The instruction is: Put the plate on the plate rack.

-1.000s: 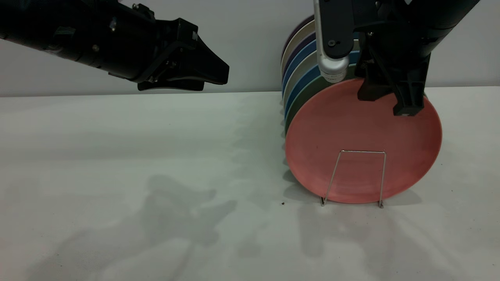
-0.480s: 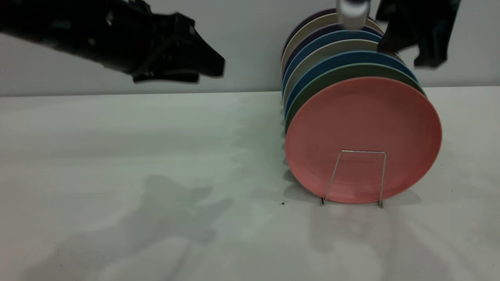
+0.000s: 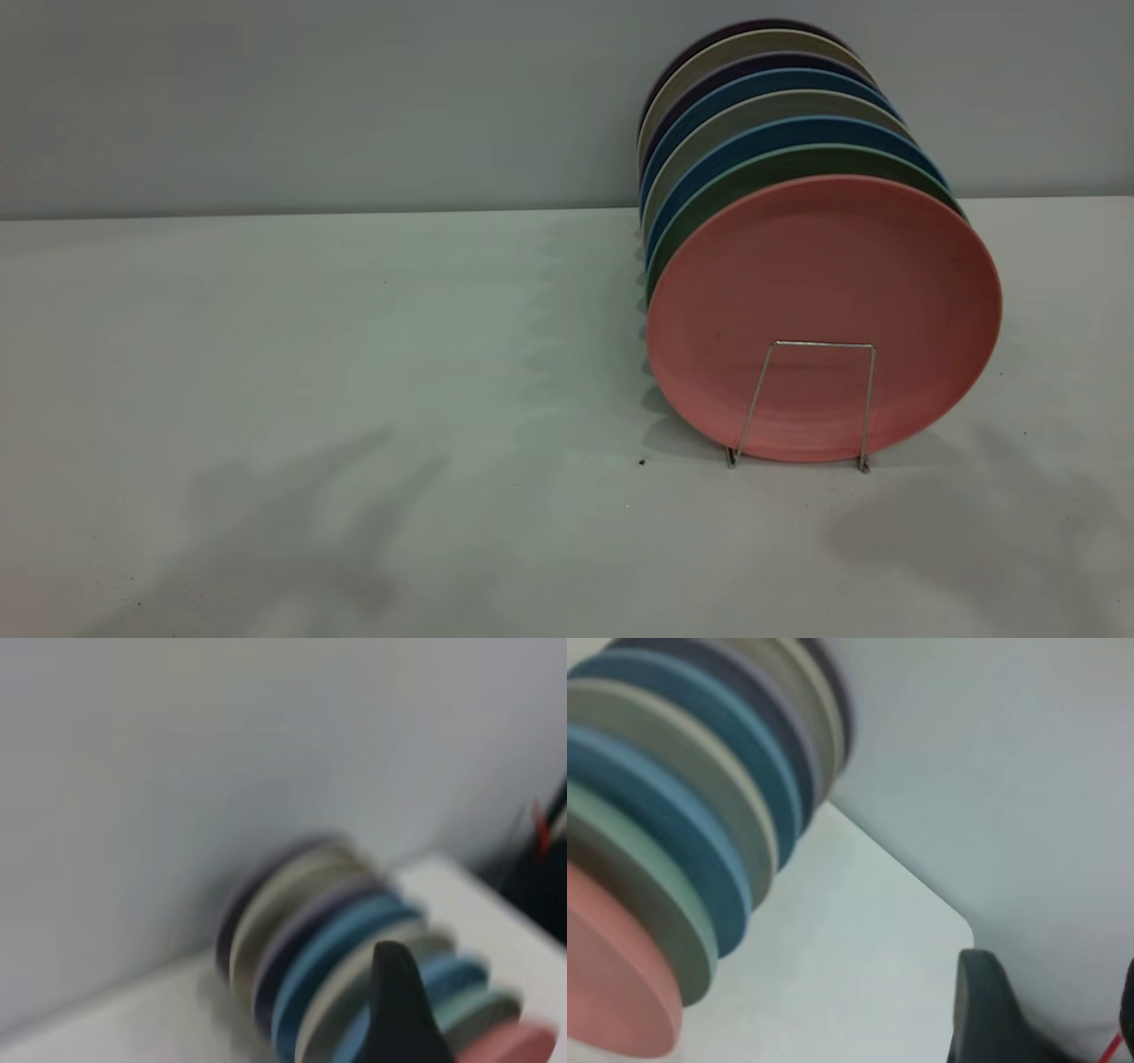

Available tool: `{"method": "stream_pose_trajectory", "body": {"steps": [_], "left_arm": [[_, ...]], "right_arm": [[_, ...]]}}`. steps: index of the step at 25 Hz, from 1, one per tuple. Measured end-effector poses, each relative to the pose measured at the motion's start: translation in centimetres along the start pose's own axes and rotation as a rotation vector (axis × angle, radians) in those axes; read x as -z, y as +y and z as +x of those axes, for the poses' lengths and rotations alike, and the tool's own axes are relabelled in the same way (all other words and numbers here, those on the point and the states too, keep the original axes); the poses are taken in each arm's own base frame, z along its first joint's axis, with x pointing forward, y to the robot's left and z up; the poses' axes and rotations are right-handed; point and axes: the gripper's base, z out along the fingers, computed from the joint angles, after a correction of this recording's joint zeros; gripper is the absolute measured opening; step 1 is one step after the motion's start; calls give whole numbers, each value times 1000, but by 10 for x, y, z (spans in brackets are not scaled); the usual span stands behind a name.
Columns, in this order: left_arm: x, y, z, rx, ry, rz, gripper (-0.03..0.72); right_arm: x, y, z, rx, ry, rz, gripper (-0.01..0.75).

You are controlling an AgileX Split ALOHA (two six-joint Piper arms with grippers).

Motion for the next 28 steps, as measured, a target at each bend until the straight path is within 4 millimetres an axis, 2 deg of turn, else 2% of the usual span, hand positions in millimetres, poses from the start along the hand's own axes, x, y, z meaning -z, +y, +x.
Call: {"method": "stream_pose_trajectory", "body": {"steps": [3, 6, 10, 14, 17, 20, 24, 28], "left_arm": [[38, -14, -17, -35, -108, -11, 487], [74, -24, -19, -40, -188, -39, 485], [113, -32, 2, -24, -246, -72, 467], [142, -36, 37, 30, -276, -92, 436], [154, -37, 63, 58, -282, -92, 414], [158, -37, 83, 85, -269, -91, 403], [155, -37, 99, 100, -227, -67, 402], [151, -40, 111, 84, -171, -22, 402]], "right_arm": [[23, -8, 6, -114, 2, -24, 376], [48, -12, 12, -214, 0, -82, 376], [74, -9, 20, -269, -1, -216, 376], [91, -3, 30, -258, 46, -328, 376], [105, -3, 40, -245, 85, -371, 376], [119, -4, 52, -247, 89, -380, 376], [131, 3, 78, -257, 88, -397, 376], [135, 19, 105, -280, 114, -461, 376]]}}
